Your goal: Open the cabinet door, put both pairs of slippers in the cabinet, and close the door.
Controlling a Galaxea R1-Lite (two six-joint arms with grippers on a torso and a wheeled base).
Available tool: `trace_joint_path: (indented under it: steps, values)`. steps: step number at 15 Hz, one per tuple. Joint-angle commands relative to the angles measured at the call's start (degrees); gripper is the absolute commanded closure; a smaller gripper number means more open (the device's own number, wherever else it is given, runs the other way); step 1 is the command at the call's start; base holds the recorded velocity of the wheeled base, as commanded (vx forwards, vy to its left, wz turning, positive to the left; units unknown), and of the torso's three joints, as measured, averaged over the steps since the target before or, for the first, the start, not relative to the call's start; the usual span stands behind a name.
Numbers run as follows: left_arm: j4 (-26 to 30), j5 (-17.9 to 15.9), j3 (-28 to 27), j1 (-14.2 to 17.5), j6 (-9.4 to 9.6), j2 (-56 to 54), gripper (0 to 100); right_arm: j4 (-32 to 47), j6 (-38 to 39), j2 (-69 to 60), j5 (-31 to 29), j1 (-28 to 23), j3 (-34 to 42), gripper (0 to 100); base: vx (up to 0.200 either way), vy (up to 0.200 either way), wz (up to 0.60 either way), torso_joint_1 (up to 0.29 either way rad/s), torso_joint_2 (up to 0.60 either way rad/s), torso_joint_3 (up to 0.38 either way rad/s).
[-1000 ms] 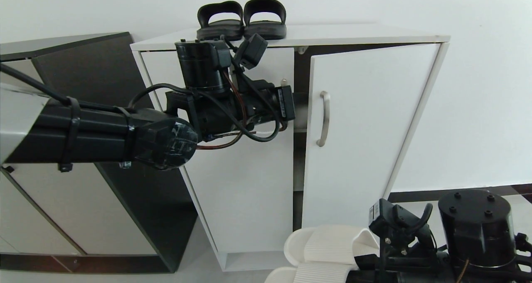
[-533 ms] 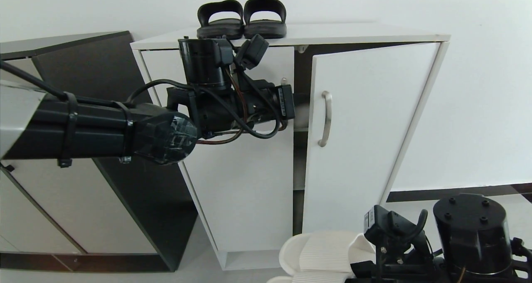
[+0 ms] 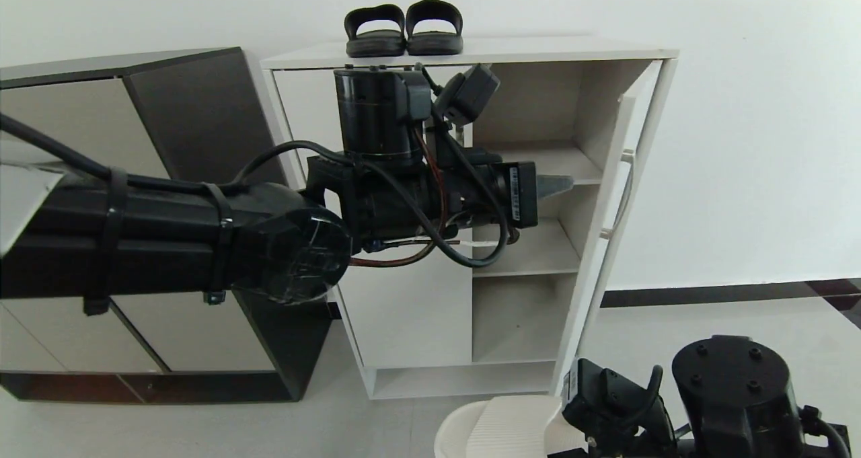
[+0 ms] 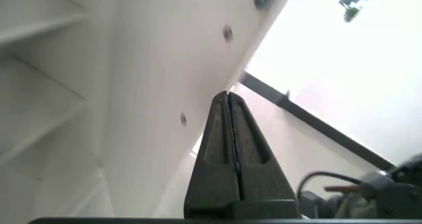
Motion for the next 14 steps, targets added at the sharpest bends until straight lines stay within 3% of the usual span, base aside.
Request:
trace_joint_path:
  steps: [1, 3, 6, 7, 9, 10, 12, 14]
  values:
    - [-0.5, 0.1, 1.3, -0.3, 0.11, -1.1, 100, -0.4, 0.1, 1.7, -2.4, 0.1, -0.9, 100, -0.2, 0.0, 0.0, 0.002, 0.01, 0.002]
    - [-4.5, 1.3, 5.4, 3.0, 0.29, -4.9, 100, -0.9, 2.8, 4.1, -8.1, -0.5, -4.1, 100, -0.1, 0.0, 0.0, 0.006, 0.0, 0.001]
    - [-4.9, 8.1, 14.4, 10.7, 0.46, -16.7, 100, -0.8, 9.5, 9.5, -24.8, -3.0, -13.3, 100, 0.0, 0.0, 0.0, 0.0, 0.0, 0.0]
    - [-3.8, 11.1, 19.8, 13.6, 1.78, -23.3, 100, -0.5, 9.8, 11.9, -30.4, -4.4, -16.9, 100, 0.0, 0.0, 0.0, 0.0, 0.0, 0.0]
    - [5.1, 20.4, 26.1, 17.3, 4.51, -35.8, 100, -0.4, 11.2, 17.0, -38.9, -6.1, -22.8, 100, 0.0, 0.0, 0.0, 0.0, 0.0, 0.0]
    - [9.3, 23.0, 27.1, 18.0, 4.6, -40.1, 100, -0.3, 11.7, 18.6, -41.8, -6.5, -24.6, 100, 0.0, 0.0, 0.0, 0.0, 0.0, 0.0]
    - [25.6, 34.4, 30.2, 18.8, 6.0, -54.4, 100, -0.3, 11.7, 22.7, -51.6, -8.2, -29.2, 100, 0.0, 0.0, 0.0, 0.0, 0.0, 0.0]
    - [32.0, 45.2, 33.4, 18.8, 9.43, -64.3, 100, -0.3, 11.5, 23.4, -54.2, -9.2, -30.4, 100, 0.0, 0.0, 0.0, 0.0, 0.0, 0.0]
